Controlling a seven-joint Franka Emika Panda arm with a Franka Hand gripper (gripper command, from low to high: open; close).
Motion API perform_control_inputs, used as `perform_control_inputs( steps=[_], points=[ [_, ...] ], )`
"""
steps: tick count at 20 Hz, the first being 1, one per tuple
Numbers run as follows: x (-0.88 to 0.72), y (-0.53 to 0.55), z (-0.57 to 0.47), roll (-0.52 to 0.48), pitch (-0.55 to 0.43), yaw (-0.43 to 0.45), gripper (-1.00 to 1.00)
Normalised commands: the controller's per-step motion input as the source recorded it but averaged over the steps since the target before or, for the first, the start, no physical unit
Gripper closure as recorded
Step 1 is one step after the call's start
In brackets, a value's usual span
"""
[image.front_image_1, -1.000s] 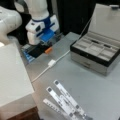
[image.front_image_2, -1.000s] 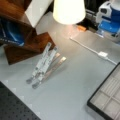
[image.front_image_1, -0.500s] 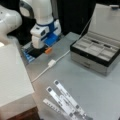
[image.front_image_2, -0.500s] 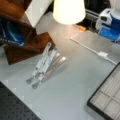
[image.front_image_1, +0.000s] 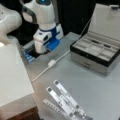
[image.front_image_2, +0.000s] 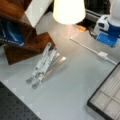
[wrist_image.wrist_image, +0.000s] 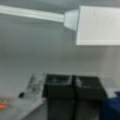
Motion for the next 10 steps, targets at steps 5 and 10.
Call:
perform_control_inputs(
  steps=[5, 10],
  points=[
    [-0.68, -0.31, -0.65, 0.112, -0.523, 0.072, 1.0],
    [-0.79, -0.3, -0.62, 0.1, -0.557, 0.057, 1.0]
  ],
)
